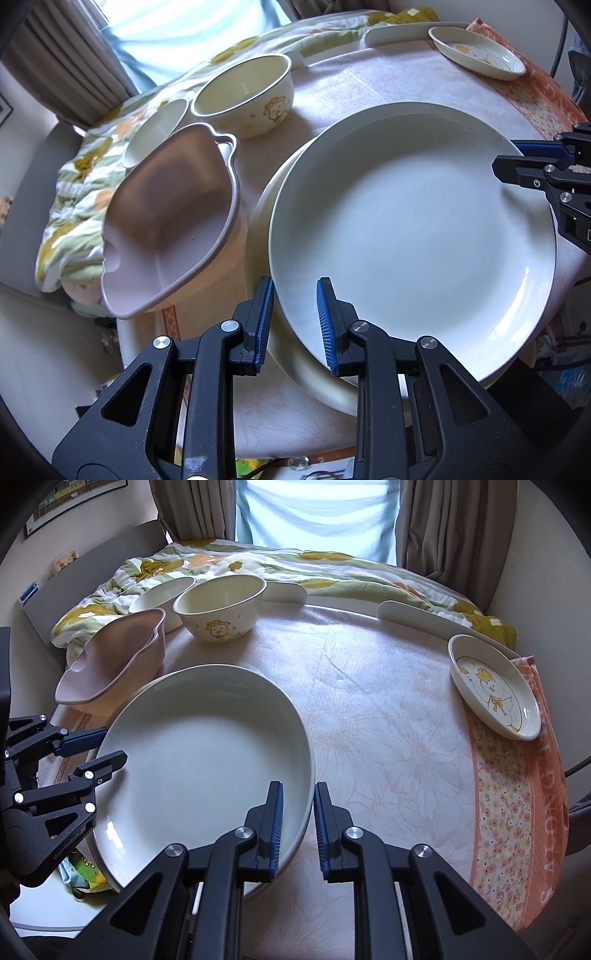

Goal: Organize plates and bowls

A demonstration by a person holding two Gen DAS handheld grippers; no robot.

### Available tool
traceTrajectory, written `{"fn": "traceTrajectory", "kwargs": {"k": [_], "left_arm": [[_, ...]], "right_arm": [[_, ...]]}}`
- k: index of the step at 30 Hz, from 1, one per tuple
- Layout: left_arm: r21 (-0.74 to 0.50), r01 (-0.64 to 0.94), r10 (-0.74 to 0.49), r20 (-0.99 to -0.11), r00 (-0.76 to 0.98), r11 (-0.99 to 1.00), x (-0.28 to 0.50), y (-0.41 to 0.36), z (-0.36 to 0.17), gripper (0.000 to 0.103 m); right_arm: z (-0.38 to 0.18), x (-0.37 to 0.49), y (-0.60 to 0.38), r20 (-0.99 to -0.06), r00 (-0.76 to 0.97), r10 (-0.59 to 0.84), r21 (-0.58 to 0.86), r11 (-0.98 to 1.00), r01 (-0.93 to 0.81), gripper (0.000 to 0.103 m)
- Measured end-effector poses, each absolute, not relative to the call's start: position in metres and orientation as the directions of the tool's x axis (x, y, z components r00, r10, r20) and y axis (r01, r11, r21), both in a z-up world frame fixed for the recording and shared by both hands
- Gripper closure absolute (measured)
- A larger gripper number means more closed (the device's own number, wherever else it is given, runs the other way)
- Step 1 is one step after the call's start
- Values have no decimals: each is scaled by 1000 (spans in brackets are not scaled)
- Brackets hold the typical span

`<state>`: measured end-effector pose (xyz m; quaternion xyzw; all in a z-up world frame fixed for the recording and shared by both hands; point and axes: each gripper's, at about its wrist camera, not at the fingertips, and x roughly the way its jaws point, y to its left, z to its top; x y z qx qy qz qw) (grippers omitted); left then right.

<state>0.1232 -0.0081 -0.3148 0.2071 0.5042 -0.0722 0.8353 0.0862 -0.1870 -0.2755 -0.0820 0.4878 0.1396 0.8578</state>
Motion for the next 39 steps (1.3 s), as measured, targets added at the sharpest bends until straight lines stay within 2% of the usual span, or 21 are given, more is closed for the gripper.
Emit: {"fn": "traceTrajectory", "kwargs": {"k": [15, 22, 28, 33, 35, 36, 37, 38, 39], "left_arm": [[384, 336, 164, -831, 531, 860, 117, -15, -318, 81], [364, 337, 144, -835, 531, 868, 119, -12, -316, 81], [333, 342, 111, -839, 532, 879, 118, -11, -301, 81], [204, 355, -20, -844, 536, 912, 122, -14, -261, 81], [139, 366, -91, -832, 547, 920, 128, -19, -238, 72], [115, 372, -121, -824, 553, 921, 130, -21, -231, 47], [83, 380, -163, -805, 570, 921, 134, -24, -220, 14], [63, 385, -194, -782, 592, 921, 135, -26, -211, 4], [35, 398, -240, -748, 618, 917, 138, -30, -200, 0]], "right_arm": [[-277, 85, -176, -862, 490, 129, -58, 935, -349, 88], [-278, 85, -170, -861, 495, 118, -78, 931, -358, 88], [-266, 87, -177, -855, 496, 149, -30, 942, -336, 88], [-244, 90, -192, -841, 505, 196, 52, 957, -284, 88], [-231, 92, -206, -829, 518, 209, 102, 968, -228, 88], [-224, 93, -215, -819, 534, 211, 122, 973, -197, 88], [-217, 92, -224, -807, 551, 214, 143, 975, -169, 86], [-210, 92, -235, -796, 569, 208, 156, 978, -138, 73], [-203, 92, -246, -787, 586, 194, 159, 981, -111, 44]]}}
